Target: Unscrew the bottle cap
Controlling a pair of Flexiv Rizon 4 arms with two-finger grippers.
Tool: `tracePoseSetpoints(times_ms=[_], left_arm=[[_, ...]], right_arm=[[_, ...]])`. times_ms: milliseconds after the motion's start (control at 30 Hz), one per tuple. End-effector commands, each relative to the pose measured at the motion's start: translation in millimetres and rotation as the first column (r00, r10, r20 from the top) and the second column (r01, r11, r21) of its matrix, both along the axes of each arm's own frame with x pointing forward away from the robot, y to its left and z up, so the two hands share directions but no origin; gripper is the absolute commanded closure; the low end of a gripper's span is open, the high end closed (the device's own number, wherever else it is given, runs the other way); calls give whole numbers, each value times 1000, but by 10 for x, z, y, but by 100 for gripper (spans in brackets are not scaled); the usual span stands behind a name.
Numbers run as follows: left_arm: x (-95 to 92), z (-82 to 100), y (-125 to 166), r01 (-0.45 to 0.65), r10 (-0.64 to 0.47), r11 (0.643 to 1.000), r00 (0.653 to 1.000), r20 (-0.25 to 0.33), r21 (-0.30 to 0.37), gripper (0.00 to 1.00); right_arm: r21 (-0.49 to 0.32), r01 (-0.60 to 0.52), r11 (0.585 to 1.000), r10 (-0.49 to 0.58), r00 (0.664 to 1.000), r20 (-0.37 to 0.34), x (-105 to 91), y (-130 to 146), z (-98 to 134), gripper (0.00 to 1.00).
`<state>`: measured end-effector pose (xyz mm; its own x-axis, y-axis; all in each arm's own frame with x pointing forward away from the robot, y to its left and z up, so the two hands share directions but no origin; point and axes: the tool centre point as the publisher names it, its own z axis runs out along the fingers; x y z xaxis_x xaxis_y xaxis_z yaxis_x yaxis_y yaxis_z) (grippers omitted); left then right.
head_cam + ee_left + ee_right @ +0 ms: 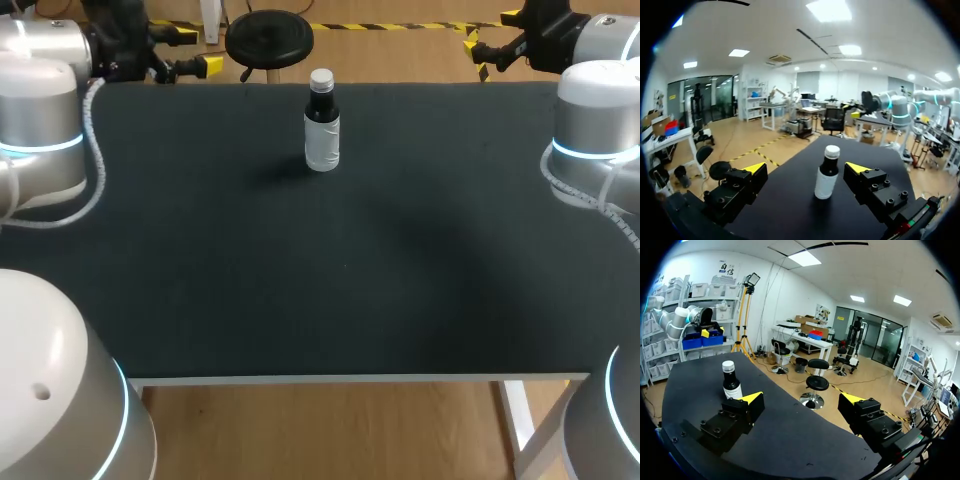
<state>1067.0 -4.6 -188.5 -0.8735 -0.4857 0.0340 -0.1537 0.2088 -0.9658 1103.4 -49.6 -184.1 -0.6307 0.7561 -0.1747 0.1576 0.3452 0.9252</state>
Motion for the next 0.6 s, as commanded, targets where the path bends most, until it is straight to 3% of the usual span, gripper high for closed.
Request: tracePoseSetpoints(times_ms=[33, 167, 267, 533, 600], left_arm=[[41, -157, 8, 466, -461, 884, 883, 90, -44, 0], [23, -288, -80, 602, -591, 796, 796, 129, -66, 0], [23, -371, -130, 649, -633, 756, 758, 160, -86, 0], [29, -533, -299, 713, -684, 696, 695, 220, -87, 0], [40, -561, -339, 712, -680, 694, 697, 225, -107, 0]], right_arm=[[1, -1, 1000, 1, 1000, 1, 2, -5, -4, 0], [1, -1, 1000, 1, 1000, 1, 2, -5, -4, 0], [1, -1, 1000, 1, 1000, 1, 2, -5, -4, 0], [1, -1, 1000, 1, 1000, 1, 2, -5, -4, 0], [1, -1, 1000, 1, 1000, 1, 2, -5, -4, 0]])
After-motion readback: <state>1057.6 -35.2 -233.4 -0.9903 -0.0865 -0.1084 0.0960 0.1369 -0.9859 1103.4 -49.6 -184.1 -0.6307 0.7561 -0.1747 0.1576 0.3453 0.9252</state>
